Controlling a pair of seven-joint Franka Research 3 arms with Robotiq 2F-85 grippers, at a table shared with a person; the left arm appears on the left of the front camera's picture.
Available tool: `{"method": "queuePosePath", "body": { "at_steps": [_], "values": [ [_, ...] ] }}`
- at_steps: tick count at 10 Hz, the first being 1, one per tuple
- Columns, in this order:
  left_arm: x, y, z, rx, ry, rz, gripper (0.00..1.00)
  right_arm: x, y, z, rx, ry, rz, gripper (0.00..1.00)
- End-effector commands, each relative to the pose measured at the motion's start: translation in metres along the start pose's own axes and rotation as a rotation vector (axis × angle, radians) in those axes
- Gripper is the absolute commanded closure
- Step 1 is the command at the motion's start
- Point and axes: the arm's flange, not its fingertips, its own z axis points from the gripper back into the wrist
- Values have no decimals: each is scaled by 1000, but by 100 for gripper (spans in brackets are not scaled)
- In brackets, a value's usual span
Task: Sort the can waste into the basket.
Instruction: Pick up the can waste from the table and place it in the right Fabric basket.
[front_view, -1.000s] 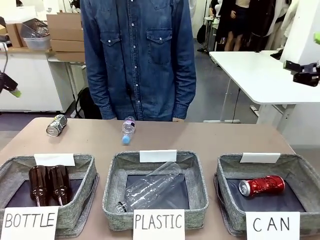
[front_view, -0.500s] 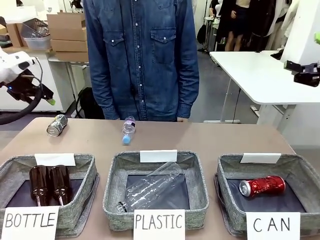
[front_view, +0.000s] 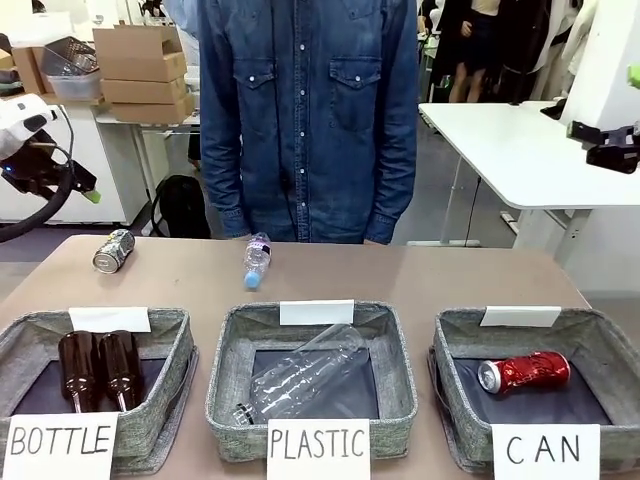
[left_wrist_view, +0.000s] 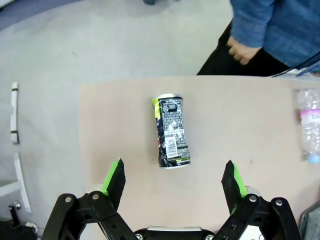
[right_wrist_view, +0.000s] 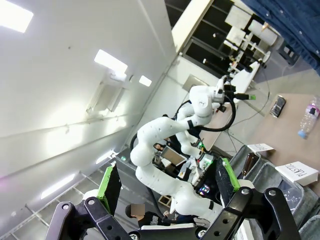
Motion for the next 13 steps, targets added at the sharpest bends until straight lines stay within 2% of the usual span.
{"method": "queuePosePath", "body": {
  "at_steps": [1,3,4,6,8,11,13],
  "values": [
    [9,-3,-29,5,85,-6,0,0,1,2,-1,12,12,0],
    [16,-1,-57,18,170,-27,0,0,1,2,-1,12,12,0],
    [20,0,-72,-27,213,-56,0,0,1,2,-1,12,12,0],
    [33,6,-103,8,269,-31,0,0,1,2,-1,12,12,0],
    [44,15,-130,-11,336,-5,0,0,1,2,-1,12,12,0],
    [47,22,-146,-12,377,9,0,0,1,2,-1,12,12,0],
    [46,22,-151,-8,388,5,60,0,1,2,-1,12,12,0]
  ]
}}
